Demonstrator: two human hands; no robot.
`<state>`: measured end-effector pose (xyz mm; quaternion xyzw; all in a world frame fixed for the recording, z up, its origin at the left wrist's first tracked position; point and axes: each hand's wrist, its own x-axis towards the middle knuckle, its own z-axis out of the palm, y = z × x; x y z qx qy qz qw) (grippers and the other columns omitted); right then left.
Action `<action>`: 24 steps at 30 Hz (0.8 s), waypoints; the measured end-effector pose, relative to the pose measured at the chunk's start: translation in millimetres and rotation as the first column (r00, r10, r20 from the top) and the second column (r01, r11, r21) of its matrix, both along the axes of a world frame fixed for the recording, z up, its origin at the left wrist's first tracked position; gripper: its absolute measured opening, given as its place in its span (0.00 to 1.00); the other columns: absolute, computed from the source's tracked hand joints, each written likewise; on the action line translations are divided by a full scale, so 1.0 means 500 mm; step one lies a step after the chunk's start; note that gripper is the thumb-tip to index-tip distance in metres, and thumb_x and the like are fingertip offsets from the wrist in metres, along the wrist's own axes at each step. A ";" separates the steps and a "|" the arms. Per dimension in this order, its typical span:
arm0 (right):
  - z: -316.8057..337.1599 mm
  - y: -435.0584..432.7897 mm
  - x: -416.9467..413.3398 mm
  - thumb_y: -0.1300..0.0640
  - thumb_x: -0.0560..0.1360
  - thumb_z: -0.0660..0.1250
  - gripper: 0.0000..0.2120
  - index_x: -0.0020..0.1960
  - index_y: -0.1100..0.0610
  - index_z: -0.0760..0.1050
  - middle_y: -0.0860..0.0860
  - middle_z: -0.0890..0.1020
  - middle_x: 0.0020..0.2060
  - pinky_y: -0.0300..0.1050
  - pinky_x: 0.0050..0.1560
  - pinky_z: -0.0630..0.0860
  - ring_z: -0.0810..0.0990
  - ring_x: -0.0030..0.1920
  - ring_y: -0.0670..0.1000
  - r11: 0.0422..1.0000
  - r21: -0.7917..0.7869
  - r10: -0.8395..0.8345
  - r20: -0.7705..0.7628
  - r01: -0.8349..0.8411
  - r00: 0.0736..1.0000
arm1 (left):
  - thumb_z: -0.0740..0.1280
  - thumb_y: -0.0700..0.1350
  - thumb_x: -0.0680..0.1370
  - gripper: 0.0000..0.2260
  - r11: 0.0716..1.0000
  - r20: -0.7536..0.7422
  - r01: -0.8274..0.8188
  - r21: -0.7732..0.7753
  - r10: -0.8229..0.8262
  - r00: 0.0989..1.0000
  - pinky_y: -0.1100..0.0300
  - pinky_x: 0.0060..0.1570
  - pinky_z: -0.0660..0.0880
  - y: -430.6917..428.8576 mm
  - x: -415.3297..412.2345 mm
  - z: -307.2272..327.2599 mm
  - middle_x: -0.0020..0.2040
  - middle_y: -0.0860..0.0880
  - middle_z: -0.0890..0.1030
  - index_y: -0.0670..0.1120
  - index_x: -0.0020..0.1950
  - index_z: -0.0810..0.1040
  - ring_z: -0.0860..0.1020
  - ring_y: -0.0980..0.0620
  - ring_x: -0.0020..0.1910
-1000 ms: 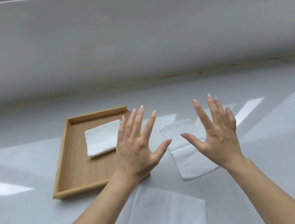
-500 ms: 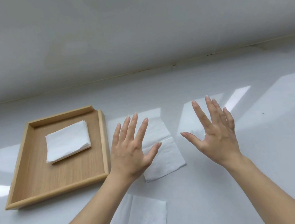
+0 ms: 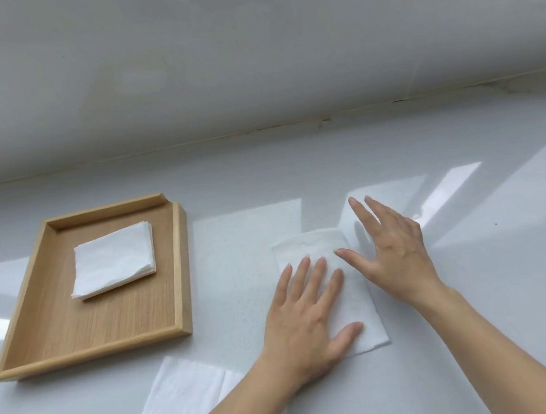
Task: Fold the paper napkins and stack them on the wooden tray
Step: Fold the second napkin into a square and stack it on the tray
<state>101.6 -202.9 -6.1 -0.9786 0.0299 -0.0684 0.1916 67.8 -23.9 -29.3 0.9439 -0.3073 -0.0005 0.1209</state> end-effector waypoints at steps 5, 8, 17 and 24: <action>-0.013 -0.014 0.016 0.40 0.70 0.63 0.30 0.66 0.55 0.68 0.55 0.72 0.66 0.48 0.63 0.58 0.67 0.67 0.55 0.992 0.107 0.071 -0.075 -0.062 0.995 | 0.55 0.66 0.73 0.30 0.998 0.033 0.028 -0.056 -0.027 0.999 0.49 0.69 0.51 -0.027 -0.016 -0.012 0.70 0.47 0.69 0.51 0.69 0.67 0.59 0.47 0.72; -0.012 -0.022 0.037 0.53 0.71 0.70 0.17 0.58 0.58 0.74 0.53 0.77 0.56 0.43 0.56 0.58 0.71 0.59 0.55 0.977 0.197 0.102 -0.087 -0.084 0.991 | 0.56 0.63 0.74 0.25 0.982 0.064 -0.022 -0.188 0.034 0.997 0.52 0.63 0.61 -0.021 0.008 0.008 0.60 0.46 0.79 0.48 0.61 0.75 0.73 0.46 0.61; 0.029 -0.028 0.101 0.57 0.72 0.69 0.05 0.39 0.53 0.73 0.49 0.73 0.43 0.44 0.53 0.66 0.72 0.45 0.51 0.950 0.302 0.202 -0.389 -0.083 0.899 | 0.71 0.53 0.70 0.10 0.740 -0.589 -0.636 -0.218 0.420 0.691 0.52 0.56 0.68 0.024 0.185 0.068 0.46 0.51 0.77 0.49 0.45 0.75 0.73 0.48 0.52; 0.028 -0.032 0.099 0.57 0.73 0.66 0.06 0.38 0.54 0.72 0.46 0.73 0.38 0.42 0.44 0.65 0.71 0.44 0.52 0.938 0.346 0.173 -0.404 -0.025 0.898 | 0.71 0.50 0.72 0.06 0.795 -0.513 -0.586 -0.156 0.441 0.736 0.58 0.49 0.57 0.005 0.193 0.065 0.44 0.53 0.76 0.50 0.38 0.77 0.68 0.49 0.54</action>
